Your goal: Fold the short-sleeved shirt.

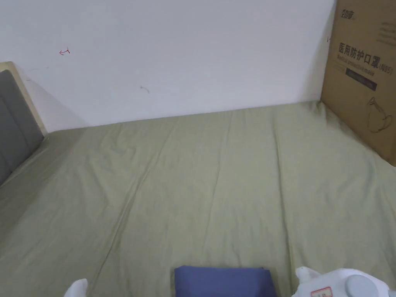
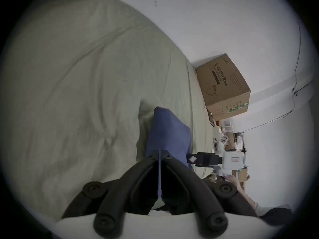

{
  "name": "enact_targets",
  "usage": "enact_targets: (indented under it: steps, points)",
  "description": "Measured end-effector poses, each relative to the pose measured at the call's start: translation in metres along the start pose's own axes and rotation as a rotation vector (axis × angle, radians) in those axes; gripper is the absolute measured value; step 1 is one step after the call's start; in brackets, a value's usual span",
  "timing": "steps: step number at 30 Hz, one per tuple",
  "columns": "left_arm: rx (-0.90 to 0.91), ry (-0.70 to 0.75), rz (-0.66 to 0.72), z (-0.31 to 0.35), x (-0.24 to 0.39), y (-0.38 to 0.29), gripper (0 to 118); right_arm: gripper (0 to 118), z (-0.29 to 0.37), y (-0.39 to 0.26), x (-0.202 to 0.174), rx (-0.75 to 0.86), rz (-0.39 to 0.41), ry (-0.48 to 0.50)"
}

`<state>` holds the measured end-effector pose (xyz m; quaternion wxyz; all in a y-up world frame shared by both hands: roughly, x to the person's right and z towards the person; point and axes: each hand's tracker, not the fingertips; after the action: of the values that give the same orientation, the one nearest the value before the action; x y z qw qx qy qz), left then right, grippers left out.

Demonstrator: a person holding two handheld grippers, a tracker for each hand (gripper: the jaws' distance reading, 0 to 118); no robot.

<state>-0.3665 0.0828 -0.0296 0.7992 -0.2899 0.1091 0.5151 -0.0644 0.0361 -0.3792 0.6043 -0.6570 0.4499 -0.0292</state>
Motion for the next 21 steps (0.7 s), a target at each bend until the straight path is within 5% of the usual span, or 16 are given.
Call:
enact_targets:
  steps: [1,3,4,6,7,13,19,20,21]
  points:
    - [-0.014,-0.033,0.016,-0.006,-0.005,0.001,25,0,0.003,-0.002,0.005,0.005,-0.003,0.006]
    - [-0.023,-0.077,0.009,-0.021,-0.013,0.004,33,0,0.002,-0.001,0.008,0.004,0.004,-0.009]
    - [-0.027,-0.071,0.007,-0.030,-0.015,0.006,48,0,0.003,-0.003,0.009,0.005,0.009,-0.016]
    - [-0.070,-0.102,0.007,-0.053,-0.021,0.010,104,0,0.004,-0.004,0.011,0.007,0.010,-0.008]
    - [-0.092,-0.142,0.018,-0.064,-0.023,0.010,118,0,0.004,-0.003,0.011,0.008,0.009,-0.004]
    - [-0.291,-0.332,0.069,-0.143,-0.027,0.005,118,0,0.001,-0.002,0.012,-0.001,0.010,0.001]
    - [-0.300,-0.451,0.107,-0.162,-0.018,0.003,116,0,-0.004,-0.001,0.017,-0.005,-0.028,0.012]
    - [-0.293,-0.440,0.100,-0.157,-0.018,0.003,105,0,-0.004,-0.001,0.018,-0.005,-0.040,0.020]
    - [-0.272,-0.399,0.080,-0.152,-0.019,0.003,78,0,-0.003,-0.001,0.020,-0.004,-0.057,0.031]
